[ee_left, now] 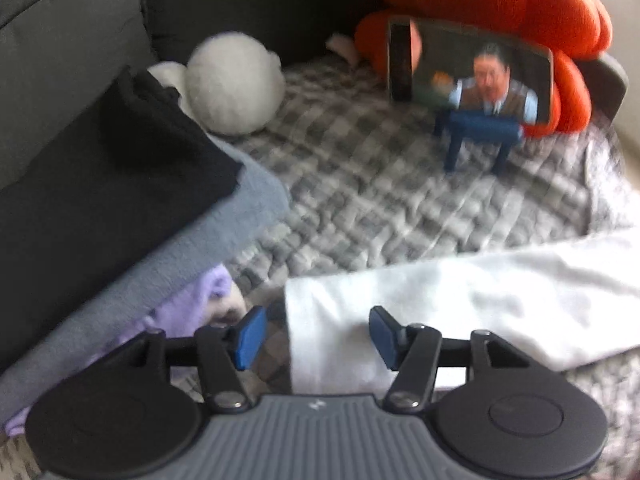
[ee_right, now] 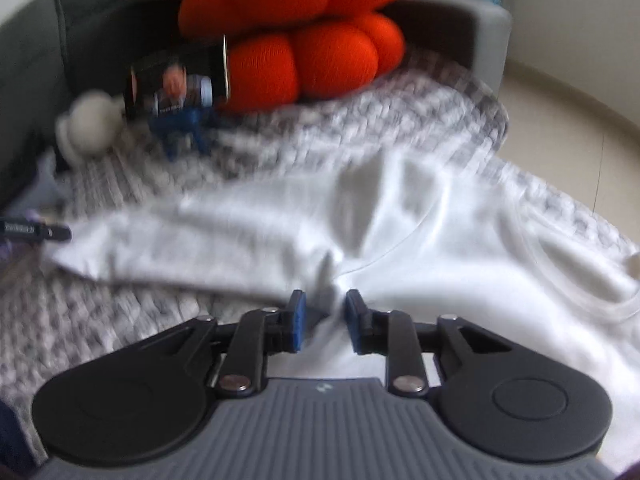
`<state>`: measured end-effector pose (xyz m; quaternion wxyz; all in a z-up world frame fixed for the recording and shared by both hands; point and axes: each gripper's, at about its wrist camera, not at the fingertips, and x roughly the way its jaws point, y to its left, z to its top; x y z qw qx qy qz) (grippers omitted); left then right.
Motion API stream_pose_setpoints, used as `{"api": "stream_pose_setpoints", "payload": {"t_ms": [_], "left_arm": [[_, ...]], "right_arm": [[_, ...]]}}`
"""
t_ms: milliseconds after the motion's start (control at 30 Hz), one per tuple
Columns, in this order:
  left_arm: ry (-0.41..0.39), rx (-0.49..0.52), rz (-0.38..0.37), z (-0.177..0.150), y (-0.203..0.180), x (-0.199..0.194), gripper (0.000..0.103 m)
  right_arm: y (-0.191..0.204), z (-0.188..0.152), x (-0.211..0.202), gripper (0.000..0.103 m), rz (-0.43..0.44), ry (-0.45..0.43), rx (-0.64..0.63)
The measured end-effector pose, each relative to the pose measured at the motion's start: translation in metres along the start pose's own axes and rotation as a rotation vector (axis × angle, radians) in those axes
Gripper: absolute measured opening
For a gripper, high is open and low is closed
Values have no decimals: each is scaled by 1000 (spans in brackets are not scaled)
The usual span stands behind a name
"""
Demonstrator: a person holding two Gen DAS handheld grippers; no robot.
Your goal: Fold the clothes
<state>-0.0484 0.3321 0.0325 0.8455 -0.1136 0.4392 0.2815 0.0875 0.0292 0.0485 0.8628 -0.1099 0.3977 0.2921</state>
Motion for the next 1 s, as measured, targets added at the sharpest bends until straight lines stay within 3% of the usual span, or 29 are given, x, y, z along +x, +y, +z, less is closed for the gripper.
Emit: {"api": "stream_pose_setpoints", "payload": {"t_ms": [33, 100, 167, 200, 433, 600, 733, 833, 1000], "left_arm": [[-2, -1, 4, 1, 0, 1, 52], [-9, -7, 10, 2, 0, 1, 26], [-15, -12, 16, 4, 0, 1, 8], [-19, -15, 20, 5, -1, 1, 6], [-128, -8, 64, 14, -2, -24, 5], [-113, -6, 102, 13, -2, -18, 2], [-102, -4, 124, 12, -2, -12, 2], [-112, 0, 116, 12, -4, -18, 2], [-93, -43, 123, 16, 0, -20, 8]], "right_arm": [[5, -2, 0, 33, -20, -9, -29], [4, 0, -4, 34, -13, -18, -16], [1, 2, -9, 34, 3, -28, 9], [-1, 2, -11, 34, 11, -33, 21], [1, 2, -9, 34, 11, -19, 17], [8, 1, -6, 35, -14, -23, -1], [-1, 4, -15, 35, 17, -66, 57], [-3, 4, -14, 35, 33, -50, 73], [-1, -2, -12, 41, 61, -30, 79]]}}
